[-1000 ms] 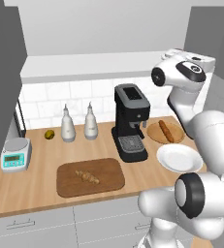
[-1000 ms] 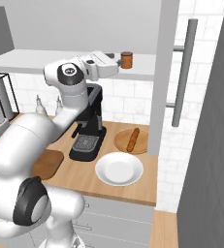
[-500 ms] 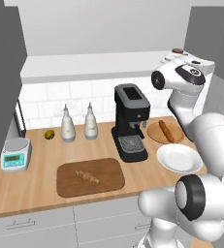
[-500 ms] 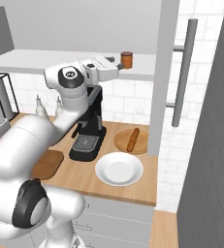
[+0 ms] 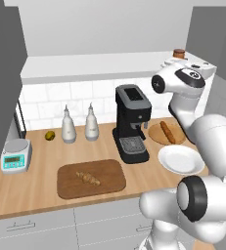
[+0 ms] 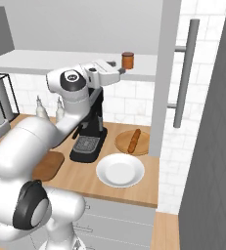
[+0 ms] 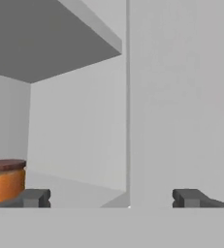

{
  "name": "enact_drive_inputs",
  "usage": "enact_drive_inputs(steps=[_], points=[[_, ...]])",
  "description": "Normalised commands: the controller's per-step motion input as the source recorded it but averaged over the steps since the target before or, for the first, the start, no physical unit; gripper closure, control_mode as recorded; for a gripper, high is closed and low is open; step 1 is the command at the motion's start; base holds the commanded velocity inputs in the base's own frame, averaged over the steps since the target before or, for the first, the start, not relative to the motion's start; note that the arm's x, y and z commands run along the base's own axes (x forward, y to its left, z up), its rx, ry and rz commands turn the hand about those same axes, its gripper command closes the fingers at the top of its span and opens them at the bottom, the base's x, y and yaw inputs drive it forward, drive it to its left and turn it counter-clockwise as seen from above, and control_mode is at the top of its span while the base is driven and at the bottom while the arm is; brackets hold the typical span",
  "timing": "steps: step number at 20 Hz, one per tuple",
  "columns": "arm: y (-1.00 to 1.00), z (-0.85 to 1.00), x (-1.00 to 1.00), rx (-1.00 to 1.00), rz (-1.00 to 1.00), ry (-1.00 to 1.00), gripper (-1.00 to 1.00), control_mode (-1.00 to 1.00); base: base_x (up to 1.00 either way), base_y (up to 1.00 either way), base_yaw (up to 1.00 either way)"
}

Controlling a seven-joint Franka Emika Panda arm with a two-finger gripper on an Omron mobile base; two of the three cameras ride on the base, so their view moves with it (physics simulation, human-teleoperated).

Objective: From the different types of pastries on the counter, select a croissant and place it on the cutting board. Then retrieve a jar of jam from the cabinet and place it alongside the croissant on the cutting board.

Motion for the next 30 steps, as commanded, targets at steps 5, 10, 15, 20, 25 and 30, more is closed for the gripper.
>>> enact_drive_inputs(steps=[5,10,15,20,25,30], points=[[0.0,-0.05,0.0,0.0,0.01,0.0,-1.0,-1.0,0.0,0.0,0.0],[0.0,0.0,0.08,0.0,0.0,0.0,-1.0,-1.0,0.0,0.0,0.0],[0.0,0.0,0.18,0.0,0.0,0.0,-1.0,-1.0,0.0,0.0,0.0],[0.0,0.0,0.01,0.0,0.01,0.0,-1.0,-1.0,0.0,0.0,0.0],[0.0,0.0,0.0,0.0,0.02,0.0,-1.0,-1.0,0.0,0.0,0.0],[0.0,0.0,0.13,0.0,0.01,0.0,-1.0,-1.0,0.0,0.0,0.0]])
